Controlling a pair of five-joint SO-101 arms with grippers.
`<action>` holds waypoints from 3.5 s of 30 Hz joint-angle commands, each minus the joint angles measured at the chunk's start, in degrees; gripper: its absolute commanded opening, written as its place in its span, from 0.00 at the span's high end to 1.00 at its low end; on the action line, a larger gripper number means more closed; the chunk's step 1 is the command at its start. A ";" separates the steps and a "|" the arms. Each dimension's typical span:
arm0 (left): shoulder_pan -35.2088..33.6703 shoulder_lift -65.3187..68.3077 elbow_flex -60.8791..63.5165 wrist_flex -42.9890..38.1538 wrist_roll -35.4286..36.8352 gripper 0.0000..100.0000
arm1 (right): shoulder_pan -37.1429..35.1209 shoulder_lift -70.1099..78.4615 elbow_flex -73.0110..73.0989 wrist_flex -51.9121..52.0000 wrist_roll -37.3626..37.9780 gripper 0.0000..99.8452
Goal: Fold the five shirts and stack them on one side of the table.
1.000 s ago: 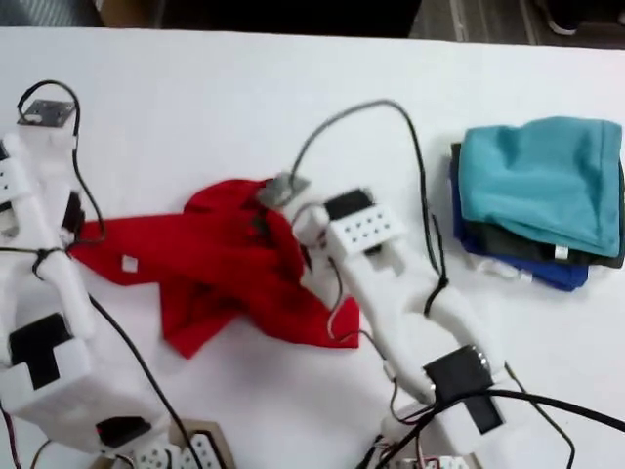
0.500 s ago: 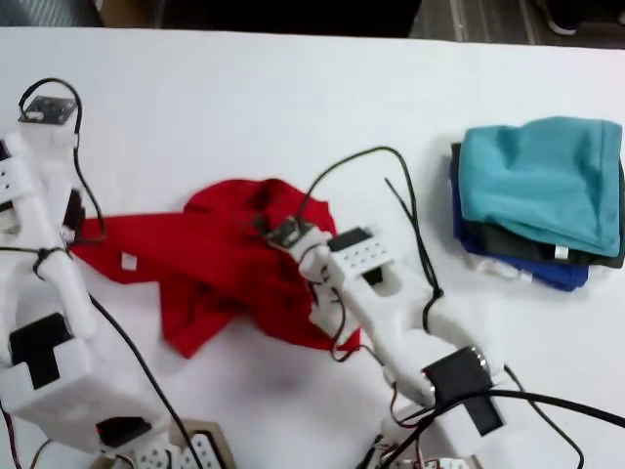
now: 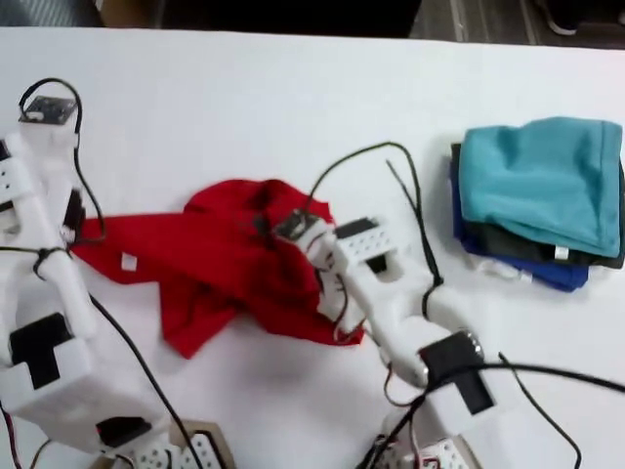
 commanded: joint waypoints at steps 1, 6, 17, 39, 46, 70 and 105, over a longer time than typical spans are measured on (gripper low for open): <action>0.26 -0.53 -2.07 -0.62 0.62 0.97 | 3.47 0.66 -10.46 1.27 0.70 0.98; 0.35 -0.44 -0.57 -0.88 0.18 0.97 | 5.85 3.38 -27.25 9.71 5.89 0.98; 2.46 -0.53 9.98 -6.51 -1.85 0.97 | 5.67 4.70 -29.10 11.82 0.97 0.92; 2.46 -0.97 9.89 -7.38 -1.93 0.97 | 5.76 -4.35 -4.31 -1.01 1.93 0.84; 2.46 -0.79 9.89 -8.18 -2.20 0.97 | 7.08 -5.76 -4.13 2.33 1.93 0.80; 2.46 -0.70 9.89 -9.76 -1.93 0.97 | 6.90 -3.30 2.55 -2.68 1.76 0.80; 7.82 -8.97 -29.49 13.98 -2.02 0.97 | 16.48 -31.69 -47.30 10.95 5.89 0.98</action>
